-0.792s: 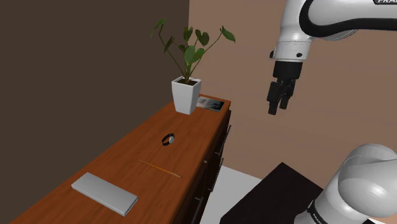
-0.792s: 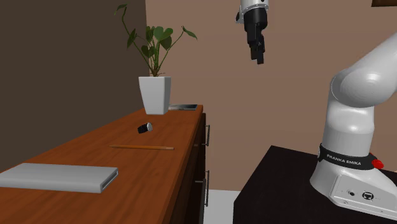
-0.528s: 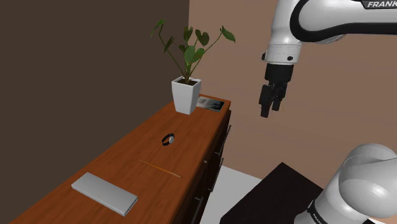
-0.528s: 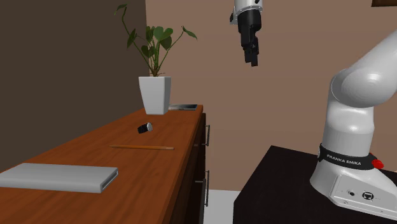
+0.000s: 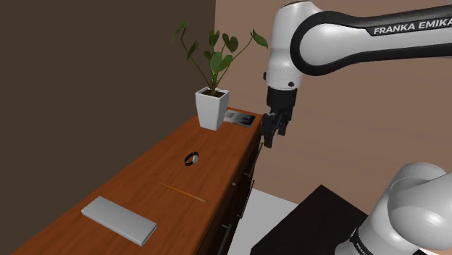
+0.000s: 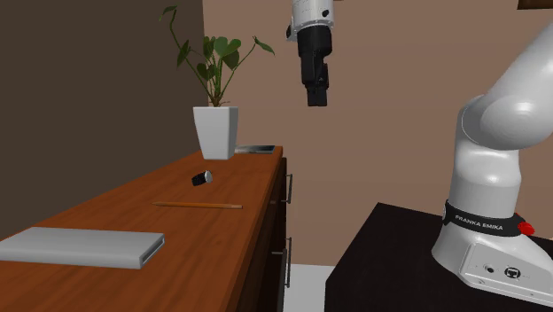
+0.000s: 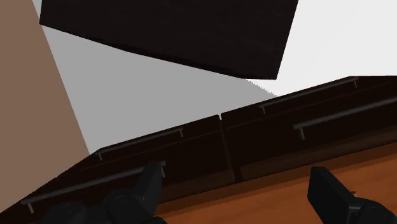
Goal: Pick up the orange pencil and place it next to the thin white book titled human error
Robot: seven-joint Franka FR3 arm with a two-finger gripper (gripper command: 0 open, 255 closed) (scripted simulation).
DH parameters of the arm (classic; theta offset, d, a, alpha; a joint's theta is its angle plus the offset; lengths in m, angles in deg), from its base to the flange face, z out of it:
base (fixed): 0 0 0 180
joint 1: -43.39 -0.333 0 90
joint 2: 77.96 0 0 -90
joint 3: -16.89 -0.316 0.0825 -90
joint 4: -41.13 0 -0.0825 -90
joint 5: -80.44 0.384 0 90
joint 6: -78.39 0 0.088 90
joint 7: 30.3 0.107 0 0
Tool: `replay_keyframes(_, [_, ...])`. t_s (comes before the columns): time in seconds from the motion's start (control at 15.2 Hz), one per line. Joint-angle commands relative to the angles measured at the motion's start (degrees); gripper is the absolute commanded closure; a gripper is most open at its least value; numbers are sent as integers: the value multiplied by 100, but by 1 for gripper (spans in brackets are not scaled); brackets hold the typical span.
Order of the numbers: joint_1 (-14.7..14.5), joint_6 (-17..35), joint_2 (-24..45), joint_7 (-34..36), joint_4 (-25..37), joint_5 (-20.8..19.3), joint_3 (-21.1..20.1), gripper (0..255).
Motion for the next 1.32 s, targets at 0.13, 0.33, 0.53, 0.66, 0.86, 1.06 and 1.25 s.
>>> replay_keyframes(0.13, [-109, 576, 686, 307, 244, -124, -510, 0])
replay_keyframes(0.33, [-161, 936, 1225, 574, 483, -332, -874, 0])
replay_keyframes(0.53, [-202, 1245, 1811, 894, 776, -651, -1226, 0])
replay_keyframes(0.66, [-233, 1413, 2229, 1140, 1002, -932, -1447, 0])
replay_keyframes(0.86, [-316, 1594, 2901, 1556, 1392, -1456, -1734, 0])
replay_keyframes(1.06, [-482, 1672, 3619, 1999, 1845, -2077, -1934, 0])
replay_keyframes(1.25, [-762, 1646, 4358, 2414, 2364, -2731, -2014, 0])
